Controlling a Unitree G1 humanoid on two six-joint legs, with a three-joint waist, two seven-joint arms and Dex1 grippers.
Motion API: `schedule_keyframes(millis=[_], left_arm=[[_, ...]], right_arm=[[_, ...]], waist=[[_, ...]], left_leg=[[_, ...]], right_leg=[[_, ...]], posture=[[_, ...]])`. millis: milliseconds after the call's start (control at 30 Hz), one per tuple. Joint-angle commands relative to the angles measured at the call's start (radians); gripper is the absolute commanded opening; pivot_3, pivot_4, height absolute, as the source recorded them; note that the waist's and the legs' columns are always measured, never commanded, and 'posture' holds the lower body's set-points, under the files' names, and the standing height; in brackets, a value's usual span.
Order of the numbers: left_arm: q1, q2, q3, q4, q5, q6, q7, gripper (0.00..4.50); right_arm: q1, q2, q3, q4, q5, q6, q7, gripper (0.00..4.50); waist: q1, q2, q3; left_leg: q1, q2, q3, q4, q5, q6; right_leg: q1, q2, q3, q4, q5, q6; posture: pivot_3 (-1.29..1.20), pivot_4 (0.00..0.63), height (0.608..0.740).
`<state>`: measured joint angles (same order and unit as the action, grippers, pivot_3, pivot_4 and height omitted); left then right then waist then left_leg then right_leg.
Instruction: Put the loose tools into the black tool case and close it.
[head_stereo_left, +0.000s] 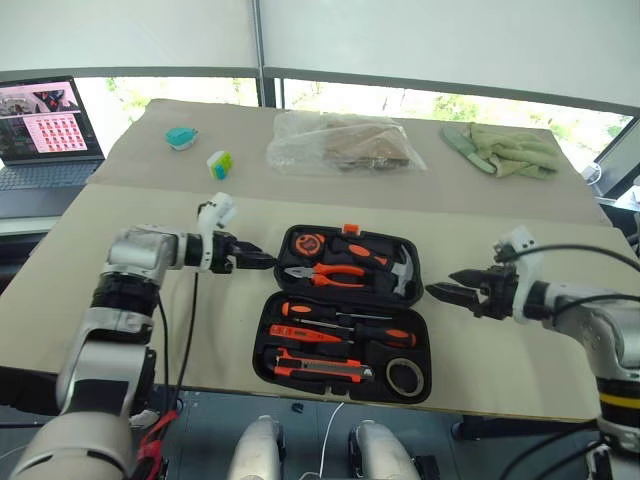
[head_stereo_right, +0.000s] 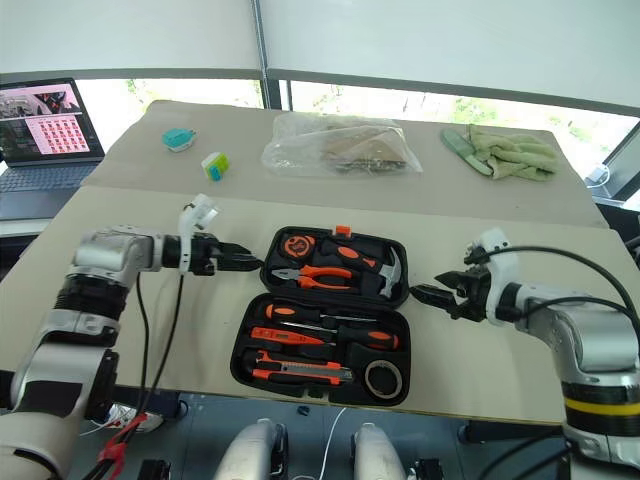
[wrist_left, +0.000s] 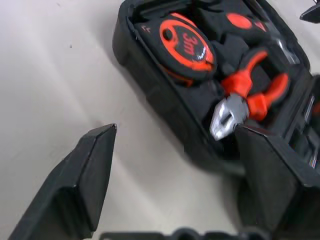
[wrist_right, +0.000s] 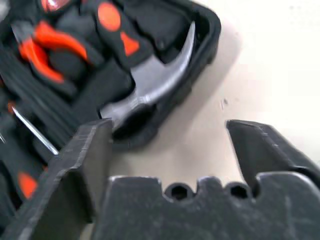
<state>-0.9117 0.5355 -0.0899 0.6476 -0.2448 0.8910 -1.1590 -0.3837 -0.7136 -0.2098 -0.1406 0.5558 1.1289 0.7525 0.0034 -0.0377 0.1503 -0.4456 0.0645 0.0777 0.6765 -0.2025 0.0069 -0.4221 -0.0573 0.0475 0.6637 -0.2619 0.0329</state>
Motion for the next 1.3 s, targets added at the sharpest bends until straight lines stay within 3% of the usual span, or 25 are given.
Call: schedule_keyframes(millis=[33, 167, 200, 267, 500, 567, 733, 1000, 1300], left_arm=[[-0.037, -0.017, 0.013, 0.011, -0.013, 0.035, 0.027, 3.86], [-0.025, -0.034, -0.015, 0.008, 0.006, 0.005, 0.041, 3.86], [-0.025, -0.036, -0.013, 0.01, 0.006, 0.001, 0.045, 3.32], [-0.025, -0.036, -0.011, 0.016, 0.003, -0.001, 0.042, 2.76], [-0.003, -0.033, 0.0, -0.03, -0.025, 0.025, 0.018, 0.41], [-0.007, -0.041, 0.026, -0.042, -0.051, 0.05, 0.025, 0.0], [0.005, -0.065, 0.088, -0.125, -0.107, -0.005, 0.022, 0.0], [0.062, -0.111, 0.094, -0.192, -0.043, -0.29, 0.106, 0.0], [0.186, -0.121, 0.034, -0.205, 0.14, -0.878, 0.221, 0.0]], right_arm=[[-0.043, 0.015, 0.017, 0.029, 0.013, 0.052, -0.035, 4.12], [-0.075, 0.036, 0.071, 0.072, -0.015, 0.041, -0.072, 4.12], [-0.079, 0.039, 0.074, 0.075, -0.015, 0.04, -0.077, 3.62], [-0.086, 0.042, 0.081, 0.076, -0.012, 0.042, -0.083, 3.11], [-0.081, 0.05, 0.073, 0.043, 0.011, 0.053, -0.095, 0.64], [-0.081, 0.057, 0.064, 0.029, 0.023, 0.056, -0.1, 0.04], [-0.106, 0.096, 0.022, -0.005, 0.049, 0.017, -0.123, 0.04], [-0.123, 0.127, 0.022, -0.019, -0.027, -0.132, -0.181, 0.04], [0.031, 0.085, 0.136, -0.065, -0.326, -0.646, -0.201, 0.04]], waist=[[-0.002, 0.0, 0.0], [-0.007, 0.0, 0.0], [-0.008, 0.0, 0.0], [-0.007, 0.0, 0.0], [-0.001, 0.0, 0.0], [-0.001, 0.0, 0.0], [-0.004, 0.0, 0.0], [-0.004, 0.0, 0.0], [-0.002, 0.0, 0.0]], left_leg=[[0.0, 0.0, 0.0, 0.0, 0.0, 0.0], [0.0, 0.0, 0.0, 0.0, 0.0, 0.0], [0.0, 0.0, 0.0, 0.0, 0.0, 0.0], [0.0, 0.0, 0.0, 0.0, 0.0, 0.0], [0.0, -0.001, -0.001, 0.001, 0.0, 0.0], [0.001, -0.001, -0.001, 0.001, 0.0, 0.0], [0.0, -0.001, -0.001, 0.001, 0.0, 0.0], [-0.001, -0.001, -0.001, 0.001, 0.0, -0.001], [-0.004, -0.002, 0.0, -0.001, 0.0, 0.0]], right_leg=[[0.0, 0.0, 0.0, 0.0, 0.0, 0.0], [0.0, 0.0, 0.0, 0.0, 0.0, 0.0], [0.0, 0.0, 0.0, 0.0, 0.0, 0.0], [0.0, 0.0, 0.0, 0.0, 0.0, 0.0], [0.001, -0.001, 0.0, 0.0, 0.0, 0.0], [0.002, -0.001, 0.0, 0.0, 0.0, 0.0], [0.001, -0.001, 0.0, 0.001, 0.0, 0.0], [0.0, -0.001, 0.0, 0.0, 0.001, 0.0], [-0.002, -0.002, 0.0, -0.002, 0.001, 0.001]], posture=[[0.0, 0.15, 0.74], [0.0, 0.15, 0.74], [0.0, 0.15, 0.74], [0.0, 0.15, 0.74], [0.0, 0.15, 0.74], [0.0, 0.15, 0.74], [0.0, 0.15, 0.74], [0.0, 0.15, 0.74], [0.0, 0.15, 0.74]])
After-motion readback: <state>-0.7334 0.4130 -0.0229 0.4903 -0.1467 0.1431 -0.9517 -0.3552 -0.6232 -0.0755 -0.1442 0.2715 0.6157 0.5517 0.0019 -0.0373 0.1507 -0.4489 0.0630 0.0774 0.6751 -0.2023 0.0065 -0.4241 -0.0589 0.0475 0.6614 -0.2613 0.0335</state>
